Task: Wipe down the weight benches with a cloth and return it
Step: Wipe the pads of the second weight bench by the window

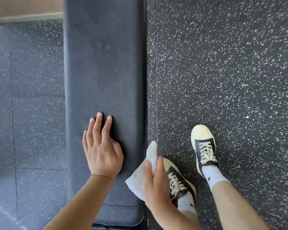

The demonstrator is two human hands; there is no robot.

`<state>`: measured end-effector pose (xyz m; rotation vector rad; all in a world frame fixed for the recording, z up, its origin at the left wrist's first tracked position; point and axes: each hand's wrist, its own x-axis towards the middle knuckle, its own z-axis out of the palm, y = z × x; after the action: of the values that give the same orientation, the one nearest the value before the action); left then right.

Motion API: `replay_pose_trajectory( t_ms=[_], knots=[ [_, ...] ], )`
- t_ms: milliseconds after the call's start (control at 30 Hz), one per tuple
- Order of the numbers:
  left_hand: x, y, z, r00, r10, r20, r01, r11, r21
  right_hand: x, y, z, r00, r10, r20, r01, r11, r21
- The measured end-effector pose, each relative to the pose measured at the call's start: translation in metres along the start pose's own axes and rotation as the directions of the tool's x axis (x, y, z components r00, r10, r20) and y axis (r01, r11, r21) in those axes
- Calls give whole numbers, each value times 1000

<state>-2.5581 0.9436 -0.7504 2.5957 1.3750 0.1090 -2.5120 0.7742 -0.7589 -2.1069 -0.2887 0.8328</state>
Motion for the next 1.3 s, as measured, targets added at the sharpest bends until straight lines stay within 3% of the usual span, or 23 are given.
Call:
replay_pose_trajectory(
  t_ms=[200, 367, 633, 867, 1100, 1300],
  knots=[
    [-2, -6, 6, 1000, 19, -19, -19, 1000, 12, 58, -30, 11, 996, 58, -72, -51, 994, 100],
    [-2, -6, 7, 1000, 5, -11, -5, 1000, 6, 118, -58, 17, 983, -8, -184, 21, 998, 67],
    [-12, 4, -20, 991, 7, 135, 2, 998, -65, 21, -17, 3, 997, -56, -50, 54, 998, -31],
    [-131, -44, -29, 978, 79, 195, -86, 996, 27, 7, -16, 0, 998, 56, 27, -57, 997, 43],
    [-149, -55, -7, 991, 101, 88, -106, 993, 57, 70, -31, 12, 997, 16, -75, -9, 996, 94],
    [-147, -54, -4, 992, 110, 58, -112, 993, 42, -25, 28, 24, 989, -4, -146, 24, 991, 133]
  ],
)
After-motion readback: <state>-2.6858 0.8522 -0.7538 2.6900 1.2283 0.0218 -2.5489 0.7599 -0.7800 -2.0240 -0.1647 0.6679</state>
